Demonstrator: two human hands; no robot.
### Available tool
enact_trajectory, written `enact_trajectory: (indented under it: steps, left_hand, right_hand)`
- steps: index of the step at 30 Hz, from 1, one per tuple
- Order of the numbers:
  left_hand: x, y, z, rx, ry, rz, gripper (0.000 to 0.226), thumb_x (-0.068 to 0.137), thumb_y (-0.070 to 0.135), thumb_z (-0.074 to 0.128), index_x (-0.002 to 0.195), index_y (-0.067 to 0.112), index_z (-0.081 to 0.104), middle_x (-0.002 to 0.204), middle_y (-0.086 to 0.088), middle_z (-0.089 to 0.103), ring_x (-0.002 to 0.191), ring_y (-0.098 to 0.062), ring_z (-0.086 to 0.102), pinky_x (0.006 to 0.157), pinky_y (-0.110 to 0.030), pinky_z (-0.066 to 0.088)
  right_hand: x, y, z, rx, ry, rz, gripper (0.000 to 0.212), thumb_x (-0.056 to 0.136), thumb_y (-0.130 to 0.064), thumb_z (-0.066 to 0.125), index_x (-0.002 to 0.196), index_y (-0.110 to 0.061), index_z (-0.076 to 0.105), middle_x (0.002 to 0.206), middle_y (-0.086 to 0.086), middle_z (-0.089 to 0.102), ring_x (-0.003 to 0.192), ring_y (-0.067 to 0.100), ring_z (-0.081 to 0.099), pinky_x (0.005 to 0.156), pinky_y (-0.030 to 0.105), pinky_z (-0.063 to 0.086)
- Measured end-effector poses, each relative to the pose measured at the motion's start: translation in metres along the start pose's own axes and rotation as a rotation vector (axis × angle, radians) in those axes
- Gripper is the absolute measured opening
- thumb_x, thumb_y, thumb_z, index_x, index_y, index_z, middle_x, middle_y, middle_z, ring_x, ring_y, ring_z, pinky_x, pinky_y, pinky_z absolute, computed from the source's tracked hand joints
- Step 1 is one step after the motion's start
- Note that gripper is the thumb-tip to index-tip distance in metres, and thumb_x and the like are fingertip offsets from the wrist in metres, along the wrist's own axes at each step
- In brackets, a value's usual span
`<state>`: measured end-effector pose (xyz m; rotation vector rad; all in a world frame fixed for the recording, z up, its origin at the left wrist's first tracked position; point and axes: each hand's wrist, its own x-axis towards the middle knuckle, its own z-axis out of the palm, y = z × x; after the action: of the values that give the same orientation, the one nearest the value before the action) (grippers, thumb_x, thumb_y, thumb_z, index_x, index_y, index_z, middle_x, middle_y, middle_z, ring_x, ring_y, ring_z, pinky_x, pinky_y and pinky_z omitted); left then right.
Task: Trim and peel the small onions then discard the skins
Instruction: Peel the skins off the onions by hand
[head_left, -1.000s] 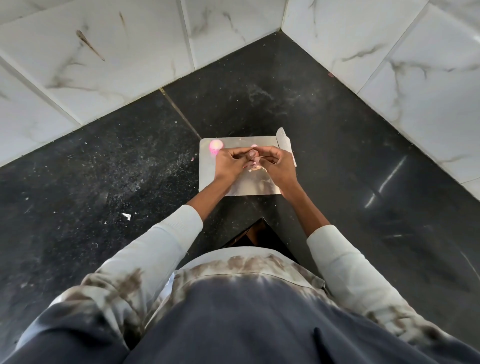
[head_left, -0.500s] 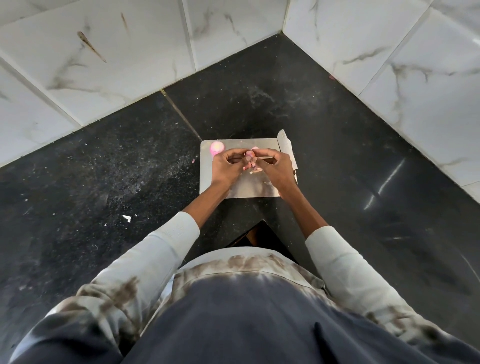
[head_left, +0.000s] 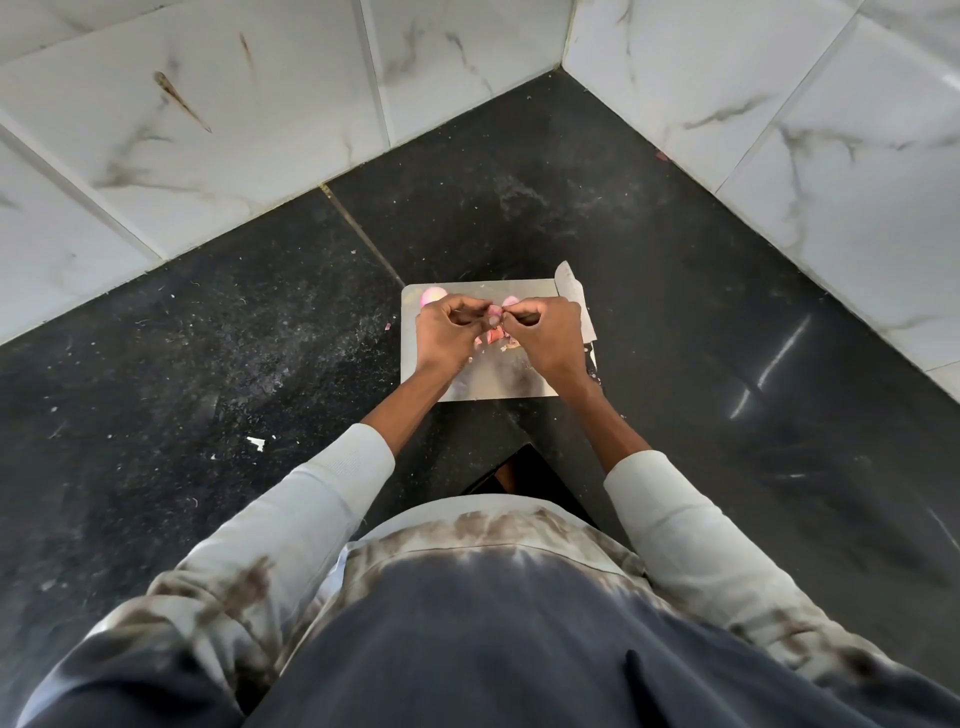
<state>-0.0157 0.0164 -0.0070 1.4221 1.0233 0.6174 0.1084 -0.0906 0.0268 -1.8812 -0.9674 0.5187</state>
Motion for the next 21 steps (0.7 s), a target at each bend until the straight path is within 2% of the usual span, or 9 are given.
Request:
enact_trajectory:
  steps: [5,7,9,11,16,21]
  left_hand:
    - [-0.001,0.004,-0.003,0.020,-0.013,0.026,0.023,0.084,0.009,0.090,0.105,0.006,0.083,0.100,-0.006,0.083,0.095,-0.017,0.081,0.095,-0.042,0.065]
    - [0.000,0.005,-0.003,0.018,-0.017,0.024,0.022,0.084,0.008,0.090,0.105,0.005,0.083,0.100,-0.006,0.083,0.094,-0.017,0.081,0.094,-0.042,0.065]
    - [-0.001,0.005,-0.002,0.020,-0.024,0.025,0.021,0.085,0.006,0.089,0.105,0.006,0.083,0.100,-0.006,0.083,0.093,-0.017,0.081,0.094,-0.042,0.066]
    - [-0.002,0.005,0.000,0.027,-0.016,0.023,0.020,0.085,0.007,0.089,0.104,0.009,0.083,0.100,-0.006,0.083,0.094,-0.018,0.081,0.094,-0.044,0.066]
    - [0.000,0.003,0.002,-0.043,0.017,-0.054,0.023,0.088,0.011,0.087,0.110,0.007,0.082,0.105,-0.007,0.083,0.098,-0.021,0.081,0.097,-0.049,0.065]
    - [0.002,0.010,-0.003,-0.058,0.030,-0.045,0.026,0.087,0.011,0.088,0.111,0.004,0.080,0.107,-0.009,0.082,0.099,-0.020,0.080,0.097,-0.042,0.065]
  right_hand:
    - [0.004,0.001,0.002,-0.031,0.007,0.012,0.019,0.093,-0.028,0.079,0.083,-0.013,0.084,0.070,-0.003,0.077,0.065,0.019,0.072,0.066,0.042,0.061]
    - [0.005,0.000,0.003,-0.050,0.019,0.015,0.018,0.092,-0.028,0.080,0.084,-0.013,0.084,0.072,-0.004,0.077,0.066,0.015,0.072,0.064,0.035,0.061]
    - [0.007,0.001,0.004,-0.068,0.038,0.034,0.016,0.091,-0.027,0.082,0.083,-0.013,0.082,0.072,-0.005,0.075,0.066,0.012,0.071,0.061,0.024,0.057]
    - [0.009,0.003,0.004,-0.066,0.055,0.043,0.016,0.089,-0.027,0.082,0.082,-0.013,0.080,0.072,-0.006,0.074,0.066,0.011,0.071,0.059,0.018,0.053]
    - [0.010,0.006,0.005,0.006,0.079,0.079,0.011,0.095,-0.018,0.076,0.099,-0.010,0.083,0.086,-0.006,0.078,0.079,0.003,0.073,0.071,0.012,0.056]
    - [0.011,0.005,-0.001,0.116,0.041,0.069,0.020,0.092,-0.025,0.083,0.107,-0.012,0.083,0.096,-0.004,0.081,0.087,0.006,0.077,0.081,0.018,0.062]
